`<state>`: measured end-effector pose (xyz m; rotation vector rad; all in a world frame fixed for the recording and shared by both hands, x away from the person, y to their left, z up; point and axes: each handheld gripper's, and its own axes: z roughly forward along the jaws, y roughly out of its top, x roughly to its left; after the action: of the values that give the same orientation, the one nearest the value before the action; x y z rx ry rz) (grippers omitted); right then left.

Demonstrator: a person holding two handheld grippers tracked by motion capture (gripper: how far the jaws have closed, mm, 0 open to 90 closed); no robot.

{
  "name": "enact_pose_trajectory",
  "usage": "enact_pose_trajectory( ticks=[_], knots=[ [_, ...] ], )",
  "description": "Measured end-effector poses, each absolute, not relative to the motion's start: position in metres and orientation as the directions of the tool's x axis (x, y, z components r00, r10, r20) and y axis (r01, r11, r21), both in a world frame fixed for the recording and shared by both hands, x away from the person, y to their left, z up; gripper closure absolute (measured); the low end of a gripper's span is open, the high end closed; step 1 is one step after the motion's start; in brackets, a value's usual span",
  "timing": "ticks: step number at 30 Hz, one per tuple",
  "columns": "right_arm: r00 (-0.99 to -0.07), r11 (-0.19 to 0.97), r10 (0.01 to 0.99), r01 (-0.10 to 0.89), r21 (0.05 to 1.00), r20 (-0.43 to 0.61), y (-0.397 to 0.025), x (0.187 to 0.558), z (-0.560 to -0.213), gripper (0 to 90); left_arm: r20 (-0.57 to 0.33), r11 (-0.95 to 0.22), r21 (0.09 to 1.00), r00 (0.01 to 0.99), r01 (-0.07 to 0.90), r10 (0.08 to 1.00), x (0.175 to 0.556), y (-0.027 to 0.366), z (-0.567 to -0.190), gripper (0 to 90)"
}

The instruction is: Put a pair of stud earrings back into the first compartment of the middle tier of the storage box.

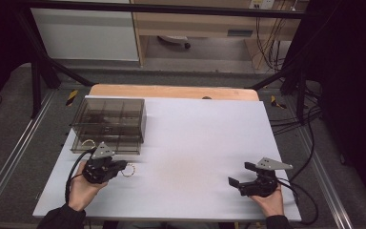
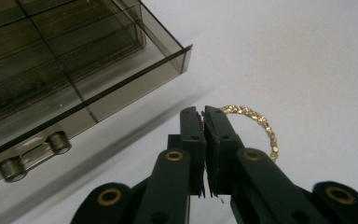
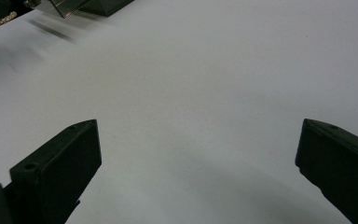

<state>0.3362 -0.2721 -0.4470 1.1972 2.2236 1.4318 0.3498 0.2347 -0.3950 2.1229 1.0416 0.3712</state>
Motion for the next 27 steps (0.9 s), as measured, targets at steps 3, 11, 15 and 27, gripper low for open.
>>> enact_pose_trajectory(
  ticks=[3,11,15,27],
  knots=[
    [-0.636,0.185,0.74,0.507,0.842,0.221,-0.272,0.336,-0.447,0.7,-0.056,-0.404,0.719,0.626,0.566,0.778,0.35,0.241,-0.392,86.5],
    [-0.636,0.184,0.74,0.505,0.843,0.219,-0.272,0.336,-0.447,0.7,-0.039,-0.389,0.722,0.596,0.572,0.802,0.354,0.263,-0.376,86.5],
    [-0.635,0.182,0.74,0.505,0.844,0.221,-0.272,0.336,-0.447,0.7,-0.031,-0.377,0.728,0.577,0.573,0.816,0.356,0.274,-0.368,86.5],
    [-0.636,0.183,0.74,0.505,0.844,0.22,-0.272,0.336,-0.447,0.7,-0.025,-0.34,0.735,0.524,0.586,0.851,0.366,0.299,-0.357,86.5]
  ],
)
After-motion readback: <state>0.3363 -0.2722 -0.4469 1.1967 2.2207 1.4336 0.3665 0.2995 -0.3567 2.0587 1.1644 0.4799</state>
